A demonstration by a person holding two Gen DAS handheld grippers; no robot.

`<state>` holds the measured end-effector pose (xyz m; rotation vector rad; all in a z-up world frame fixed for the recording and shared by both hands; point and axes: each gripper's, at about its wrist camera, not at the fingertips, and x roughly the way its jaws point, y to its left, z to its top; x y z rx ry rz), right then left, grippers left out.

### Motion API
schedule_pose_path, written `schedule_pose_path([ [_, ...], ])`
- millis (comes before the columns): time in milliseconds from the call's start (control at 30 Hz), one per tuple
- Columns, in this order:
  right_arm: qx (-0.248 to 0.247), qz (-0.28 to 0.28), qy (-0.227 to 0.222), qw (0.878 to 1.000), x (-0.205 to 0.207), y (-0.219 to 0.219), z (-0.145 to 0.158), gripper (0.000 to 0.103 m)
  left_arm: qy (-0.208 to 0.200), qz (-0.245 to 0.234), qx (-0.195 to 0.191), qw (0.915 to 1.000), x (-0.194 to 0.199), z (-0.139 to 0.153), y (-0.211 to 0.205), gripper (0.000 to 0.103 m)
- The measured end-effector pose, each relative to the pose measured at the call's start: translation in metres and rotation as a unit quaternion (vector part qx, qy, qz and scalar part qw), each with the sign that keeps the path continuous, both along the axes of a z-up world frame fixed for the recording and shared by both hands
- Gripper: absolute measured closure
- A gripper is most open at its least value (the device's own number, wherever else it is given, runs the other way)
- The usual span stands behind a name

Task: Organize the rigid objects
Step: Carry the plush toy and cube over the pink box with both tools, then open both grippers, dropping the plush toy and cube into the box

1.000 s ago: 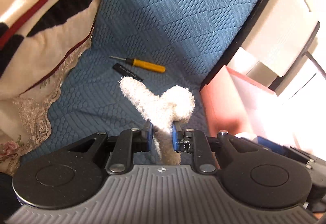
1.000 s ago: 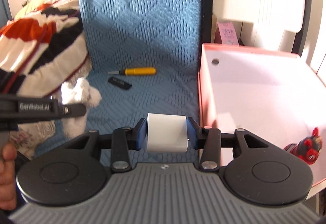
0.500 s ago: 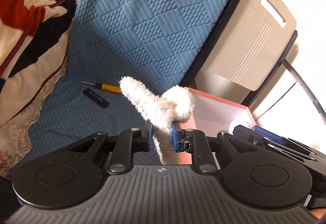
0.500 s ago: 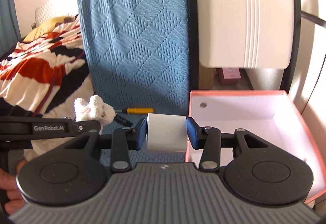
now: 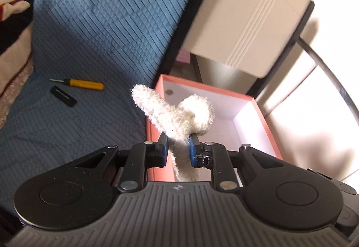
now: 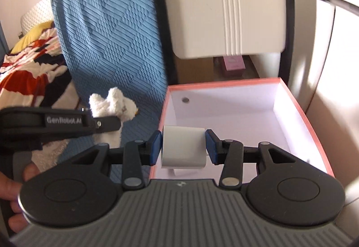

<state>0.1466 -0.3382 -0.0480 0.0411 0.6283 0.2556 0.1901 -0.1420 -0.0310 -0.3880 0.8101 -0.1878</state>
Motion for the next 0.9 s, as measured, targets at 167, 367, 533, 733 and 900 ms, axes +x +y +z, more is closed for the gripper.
schedule_pose_path([
  [167, -0.014, -0.003, 0.058, 0.998, 0.004, -0.016, -0.039, 0.057, 0.038, -0.034, 0.019, 0.9985, 0.009, -0.028, -0.028, 0.081],
  [367, -0.010, -0.016, 0.097, 0.995, 0.006, -0.028, -0.073, 0.057, 0.067, -0.057, 0.036, 0.9955, 0.013, -0.056, -0.047, 0.081],
  [533, -0.015, -0.017, 0.117, 0.993, 0.013, -0.028, -0.083, 0.058, 0.083, -0.061, 0.028, 0.9943, 0.019, -0.064, -0.050, 0.081],
  [733, -0.009, -0.017, 0.095, 0.995, 0.014, -0.025, -0.069, 0.058, 0.079, -0.068, 0.021, 0.9943, 0.014, -0.059, -0.047, 0.076],
  [900, -0.012, -0.021, 0.074, 0.997, 0.012, -0.023, -0.052, 0.058, 0.044, -0.073, 0.030, 0.9959, 0.004, -0.042, -0.041, 0.035],
])
